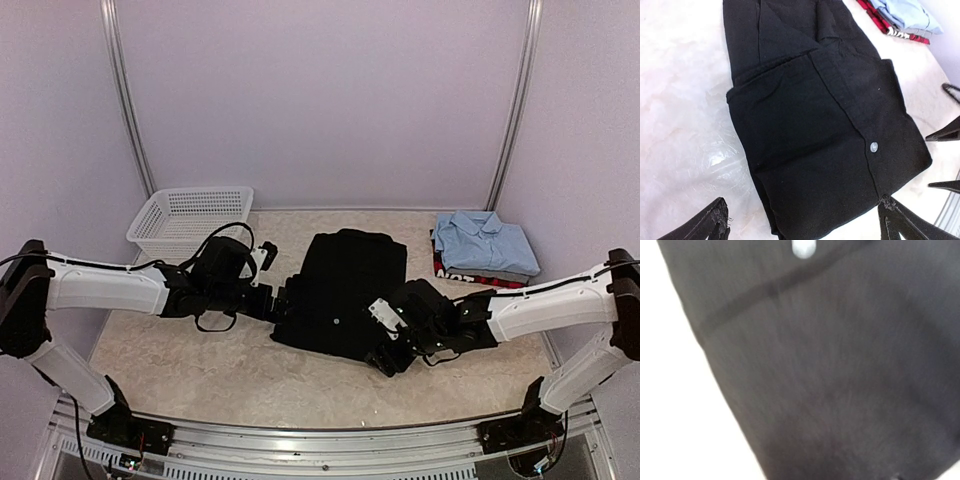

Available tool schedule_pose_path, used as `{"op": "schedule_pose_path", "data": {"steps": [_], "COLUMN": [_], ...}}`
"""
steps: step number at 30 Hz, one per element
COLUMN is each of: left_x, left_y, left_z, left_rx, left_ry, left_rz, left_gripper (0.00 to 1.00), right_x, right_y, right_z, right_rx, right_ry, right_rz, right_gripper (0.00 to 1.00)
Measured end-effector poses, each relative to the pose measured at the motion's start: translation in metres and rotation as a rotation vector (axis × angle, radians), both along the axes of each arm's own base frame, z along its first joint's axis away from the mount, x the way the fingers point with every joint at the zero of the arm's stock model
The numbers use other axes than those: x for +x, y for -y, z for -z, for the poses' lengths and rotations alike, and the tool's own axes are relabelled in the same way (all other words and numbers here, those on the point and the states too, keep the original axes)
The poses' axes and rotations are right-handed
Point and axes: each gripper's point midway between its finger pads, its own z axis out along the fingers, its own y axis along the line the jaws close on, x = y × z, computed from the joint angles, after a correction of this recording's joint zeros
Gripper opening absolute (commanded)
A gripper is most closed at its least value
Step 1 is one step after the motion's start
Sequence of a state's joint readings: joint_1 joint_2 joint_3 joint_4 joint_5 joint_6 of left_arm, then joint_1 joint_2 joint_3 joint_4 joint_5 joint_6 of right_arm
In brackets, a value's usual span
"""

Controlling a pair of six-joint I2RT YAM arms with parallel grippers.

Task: Fold and stack the long sleeve shirts
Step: Pick up the 2/3-rectangle-folded shirt from the center of the board.

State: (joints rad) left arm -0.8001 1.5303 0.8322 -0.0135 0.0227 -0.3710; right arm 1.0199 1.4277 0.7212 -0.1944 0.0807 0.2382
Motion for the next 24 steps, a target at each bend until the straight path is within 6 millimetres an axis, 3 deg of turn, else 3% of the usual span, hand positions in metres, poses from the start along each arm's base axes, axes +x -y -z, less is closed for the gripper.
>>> {"op": "schedule_pose_path", "data": {"steps": [4, 8, 11, 17, 20, 24], "left_x": [0.006, 0.003, -0.002, -0.015, -0.023, -0.047], "left_y": [-0.007, -0.008, -0.008, -0.005, 0.001, 0.015], "left_z": [-0.021, -0.025, -0.022, -0.029, -0.038, -0.043], "left_rx": [-0.046, -0.055, -0.056, -0.073, -0.085, -0.077], "left_ry": [0.034, 0.042, 0.042, 0.065, 0.107, 0.165], "left_rz": [-0.004, 0.016, 0.044, 0.107, 0.152, 0.258], "left_gripper": [0.97, 0.98, 0.99, 0.99, 0.98, 0.98], "right_x": [-0.007, -0.01, -0.009, -0.01, -0.013, -0.035], "right_y": [0.007, 0.008, 0.006, 0.002, 0.002, 0.008], "right_z": [0.031, 0.044, 0.049, 0.05, 0.048, 0.046], "right_rx": [-0.112, -0.184, -0.215, -0.24, -0.233, -0.186], "right_ry": [-0.038, -0.048, -0.044, -0.026, -0.031, -0.096], "right_rz": [-0.018, -0.035, -0.036, -0.041, -0.038, -0.069], "right_gripper": [0.71, 0.62, 0.48, 0.01, 0.0, 0.0]}}
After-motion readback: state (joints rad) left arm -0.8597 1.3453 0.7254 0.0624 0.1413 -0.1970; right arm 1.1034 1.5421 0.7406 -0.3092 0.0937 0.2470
